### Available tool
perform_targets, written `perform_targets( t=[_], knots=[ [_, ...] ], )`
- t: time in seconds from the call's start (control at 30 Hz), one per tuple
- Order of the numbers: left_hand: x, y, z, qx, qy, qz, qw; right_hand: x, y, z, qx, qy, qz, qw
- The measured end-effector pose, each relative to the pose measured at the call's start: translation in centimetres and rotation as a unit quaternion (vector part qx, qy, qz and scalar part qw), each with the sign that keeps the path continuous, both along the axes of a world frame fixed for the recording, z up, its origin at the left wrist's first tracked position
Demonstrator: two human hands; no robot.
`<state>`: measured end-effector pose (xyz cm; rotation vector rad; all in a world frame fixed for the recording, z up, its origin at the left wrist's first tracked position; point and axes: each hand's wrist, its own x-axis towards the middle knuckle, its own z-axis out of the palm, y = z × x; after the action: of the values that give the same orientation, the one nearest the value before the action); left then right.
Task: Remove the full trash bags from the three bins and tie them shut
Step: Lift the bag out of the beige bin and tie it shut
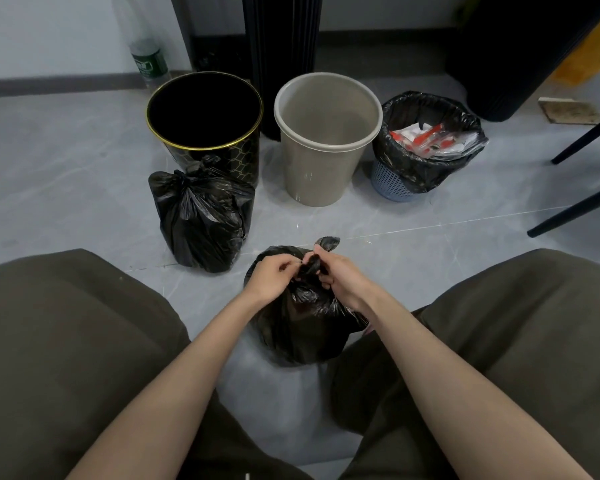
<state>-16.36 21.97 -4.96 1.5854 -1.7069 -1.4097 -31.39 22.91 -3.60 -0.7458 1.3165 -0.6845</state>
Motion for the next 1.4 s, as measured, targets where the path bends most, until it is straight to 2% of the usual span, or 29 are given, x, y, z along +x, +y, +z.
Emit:
perform_targets(
  t=[0.03,0.1,0.2,0.27,0.33,0.37,0.47,0.6,0.67,0.8,0.83,0.9,0.97,1.07,1.13,1.2,1.27,1.33,1.4],
  knots=[
    [0.2,-0.1,0.1,0.017,0.012,0.014,1.000,0.0,0.1,0.2,-0.012,0.018,0.017,1.000],
    [0.3,-0.1,0.4,0.048,0.049,0.049,0.996,-0.2,0.1,0.5,-0.066,0.123,0.086,0.986],
    [0.2,-0.2,0.5,0.110,0.097,0.119,0.982,-0.7,-0.4,0.3,-0.206,0.332,0.199,0.899],
    [0.3,-0.3,0.5,0.150,0.111,0.134,0.973,-0.9,-0.4,-0.1,-0.280,0.364,0.234,0.857],
    [0.4,-0.3,0.5,0.187,0.130,0.127,0.965,-0.9,0.1,-0.4,-0.317,0.370,0.239,0.840],
    [0.4,-0.3,0.5,0.207,0.144,0.120,0.960,-0.8,0.4,-0.6,-0.322,0.364,0.225,0.844],
    [0.5,0.1,0.3,0.251,0.175,0.083,0.948,-0.2,1.1,-1.5,-0.294,0.309,0.155,0.891],
    [1.3,0.6,-1.5,0.287,0.172,0.051,0.941,1.0,1.5,-1.5,-0.165,0.224,0.086,0.957],
    [1.4,0.9,-2.1,0.280,0.152,0.069,0.945,1.1,1.2,-1.6,-0.130,0.234,0.086,0.960],
    [0.8,0.6,-1.6,0.200,0.103,0.159,0.961,0.8,1.0,-1.0,-0.098,0.218,0.064,0.969],
    [0.9,0.5,-1.4,0.159,0.066,0.163,0.971,0.6,1.2,-0.8,-0.092,0.206,0.051,0.973],
    [1.5,0.1,-1.0,0.029,-0.099,0.118,0.988,0.0,1.3,-0.4,-0.086,0.179,0.027,0.980],
    [2.3,0.1,-0.2,-0.081,-0.275,0.063,0.956,-0.8,1.5,-0.6,-0.068,0.135,-0.041,0.988],
    [2.3,0.5,0.3,-0.125,-0.351,0.023,0.928,-1.3,2.1,-1.3,-0.017,0.044,-0.170,0.984],
    [2.1,1.0,0.4,-0.126,-0.373,0.018,0.919,-1.5,2.7,-1.6,0.008,0.049,-0.206,0.977],
    [2.4,1.1,0.0,-0.121,-0.345,0.042,0.930,-1.4,2.7,-1.5,0.015,0.092,-0.196,0.976],
    [2.6,0.6,-0.5,-0.094,-0.258,0.067,0.959,-1.4,2.3,-1.3,0.010,0.107,-0.172,0.979],
    [2.4,0.0,-0.7,-0.034,-0.150,0.091,0.984,-1.2,2.0,-0.8,-0.006,0.094,-0.159,0.983],
    [1.8,-0.2,-0.6,0.046,-0.056,0.143,0.987,-0.9,2.0,-0.5,-0.024,0.056,-0.156,0.986]
  ],
)
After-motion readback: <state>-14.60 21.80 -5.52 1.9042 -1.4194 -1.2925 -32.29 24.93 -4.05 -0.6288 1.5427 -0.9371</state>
